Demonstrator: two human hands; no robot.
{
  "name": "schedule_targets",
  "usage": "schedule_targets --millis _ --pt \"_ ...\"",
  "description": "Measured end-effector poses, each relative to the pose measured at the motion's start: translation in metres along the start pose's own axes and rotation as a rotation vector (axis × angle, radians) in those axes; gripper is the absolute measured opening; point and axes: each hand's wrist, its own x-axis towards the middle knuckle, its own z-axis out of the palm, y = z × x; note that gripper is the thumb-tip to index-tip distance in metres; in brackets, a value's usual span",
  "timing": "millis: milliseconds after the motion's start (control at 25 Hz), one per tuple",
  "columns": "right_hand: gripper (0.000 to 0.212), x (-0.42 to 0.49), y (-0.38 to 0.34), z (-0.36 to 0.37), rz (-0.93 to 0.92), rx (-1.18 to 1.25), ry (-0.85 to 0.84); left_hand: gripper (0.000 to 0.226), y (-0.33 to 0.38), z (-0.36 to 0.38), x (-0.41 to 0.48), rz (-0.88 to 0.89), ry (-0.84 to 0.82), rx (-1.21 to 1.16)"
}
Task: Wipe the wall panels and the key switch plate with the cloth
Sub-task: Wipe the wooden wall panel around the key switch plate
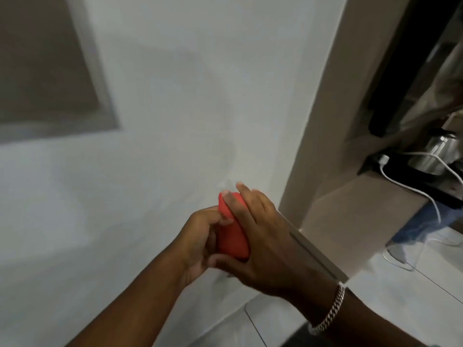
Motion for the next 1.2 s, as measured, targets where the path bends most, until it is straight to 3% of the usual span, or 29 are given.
schedule_targets --millis 80,240,440,600,680,800,880,1040,1200 --pt "0.095 0.012 -0.050 -0.006 -0.039 0.061 0.067 0.033 0.034 -0.024 -0.044 0.096 0.025 0.082" --pt "0.086 0.041 -0.140 -0.029 -0.212 0.069 0.251 0.035 0.104 -0.055 -0.145 0.295 0.115 0.198" --pt "0.097 0.084 -0.236 -0.058 -0.381 0.160 0.450 0.046 0.168 -0.086 -0.260 0.699 0.346 0.389" --pt "0.092 0.111 -0.306 -0.067 -0.552 0.264 0.531 0.043 0.192 -0.121 -0.347 0.987 0.482 0.683" --pt "0.088 0.124 -0.332 -0.070 -0.584 0.261 0.570 0.040 0.207 -0.145 -0.377 1.151 0.620 0.816" --pt "0.083 0.141 -0.364 -0.066 -0.575 0.210 0.650 0.048 0.238 -0.194 -0.397 1.360 0.953 1.255" --pt "0.081 0.153 -0.375 -0.065 -0.536 0.177 0.658 0.057 0.256 -0.232 -0.395 1.316 1.066 1.515" --pt "0.076 0.172 -0.388 -0.051 -0.506 0.126 0.674 0.069 0.269 -0.296 -0.381 1.035 1.161 2.036" --pt "0.064 0.184 -0.371 -0.033 -0.528 0.098 0.770 0.075 0.263 -0.310 -0.358 1.023 1.386 2.106"
